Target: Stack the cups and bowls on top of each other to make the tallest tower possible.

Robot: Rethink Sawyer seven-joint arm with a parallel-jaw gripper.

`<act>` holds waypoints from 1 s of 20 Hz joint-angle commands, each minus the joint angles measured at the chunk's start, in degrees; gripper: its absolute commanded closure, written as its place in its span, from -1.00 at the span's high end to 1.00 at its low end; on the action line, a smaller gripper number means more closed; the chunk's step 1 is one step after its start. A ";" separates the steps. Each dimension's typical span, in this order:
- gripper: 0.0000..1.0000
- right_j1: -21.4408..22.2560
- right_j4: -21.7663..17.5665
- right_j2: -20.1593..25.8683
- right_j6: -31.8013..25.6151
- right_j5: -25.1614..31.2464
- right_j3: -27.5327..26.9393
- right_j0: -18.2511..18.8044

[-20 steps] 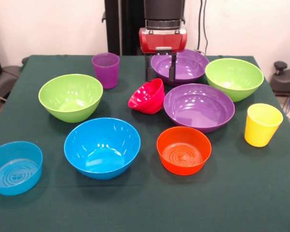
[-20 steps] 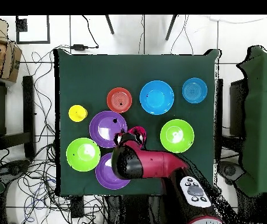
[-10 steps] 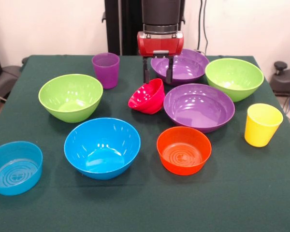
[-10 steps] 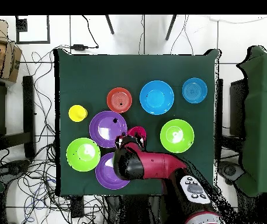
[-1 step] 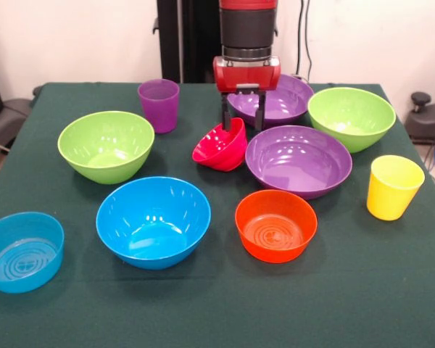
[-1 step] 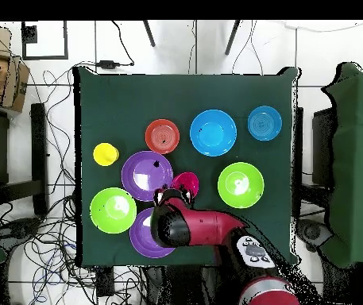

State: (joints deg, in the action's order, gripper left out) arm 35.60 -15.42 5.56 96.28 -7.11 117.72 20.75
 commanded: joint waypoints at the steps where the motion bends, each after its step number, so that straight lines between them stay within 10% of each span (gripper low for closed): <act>1: 1.00 -7.32 -1.16 0.92 10.21 -5.58 -0.14 -0.40; 19: 1.00 -10.54 -1.99 0.86 9.09 -10.02 -1.73 0.18; 20: -1.00 -10.54 -2.14 0.95 8.99 -10.30 -1.78 0.26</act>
State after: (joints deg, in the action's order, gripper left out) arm 27.25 -15.39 4.39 96.28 -13.92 117.65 21.09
